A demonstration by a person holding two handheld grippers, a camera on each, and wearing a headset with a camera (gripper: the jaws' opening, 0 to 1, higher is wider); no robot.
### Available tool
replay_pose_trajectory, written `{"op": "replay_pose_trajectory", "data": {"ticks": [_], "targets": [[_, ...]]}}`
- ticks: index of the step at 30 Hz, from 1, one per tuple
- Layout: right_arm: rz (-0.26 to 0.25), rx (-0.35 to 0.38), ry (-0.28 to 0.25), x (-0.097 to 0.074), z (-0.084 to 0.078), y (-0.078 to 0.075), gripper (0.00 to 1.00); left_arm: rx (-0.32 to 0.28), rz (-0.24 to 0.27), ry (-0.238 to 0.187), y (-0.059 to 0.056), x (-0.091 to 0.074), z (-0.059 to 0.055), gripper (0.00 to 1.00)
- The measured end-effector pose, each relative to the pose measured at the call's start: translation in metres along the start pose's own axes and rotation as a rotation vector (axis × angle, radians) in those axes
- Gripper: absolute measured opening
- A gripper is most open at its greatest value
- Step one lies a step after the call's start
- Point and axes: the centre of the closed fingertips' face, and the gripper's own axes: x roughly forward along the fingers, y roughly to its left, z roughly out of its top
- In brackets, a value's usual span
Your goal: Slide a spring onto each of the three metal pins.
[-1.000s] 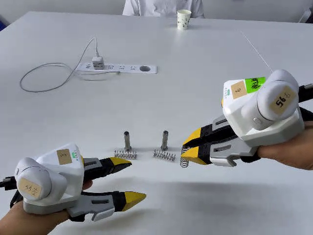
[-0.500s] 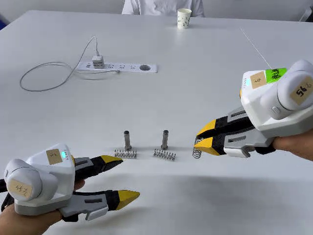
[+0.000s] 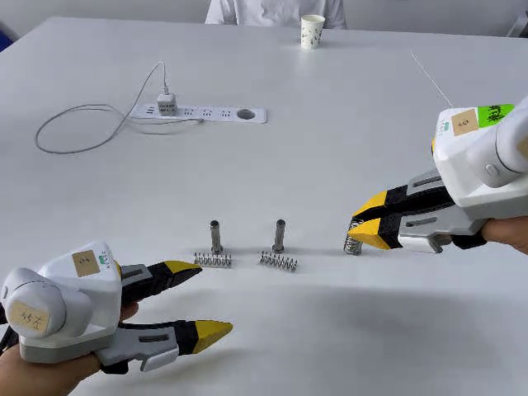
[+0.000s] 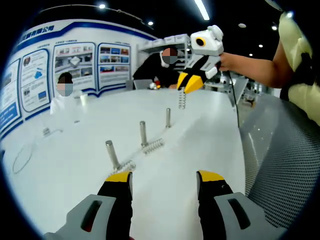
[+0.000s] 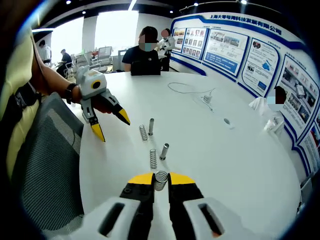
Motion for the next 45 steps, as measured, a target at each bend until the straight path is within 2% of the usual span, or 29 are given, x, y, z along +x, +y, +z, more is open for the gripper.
{"op": "replay_pose_trajectory", "data": {"ticks": [18,31,45], "targets": [[-0.069,0.052,-0.006,-0.010,-0.011,-0.028,0.11,-0.010,0.007,0.000,0.001,-0.003,-0.002,0.54],[-0.125,0.063,-0.012,-0.005,-0.016,-0.047,0.11,-0.014,0.011,0.001,0.002,-0.004,-0.003,0.54],[-0.136,0.084,-0.016,0.005,-0.024,-0.055,0.11,-0.022,0.014,0.003,0.003,-0.003,-0.004,0.54]]}}
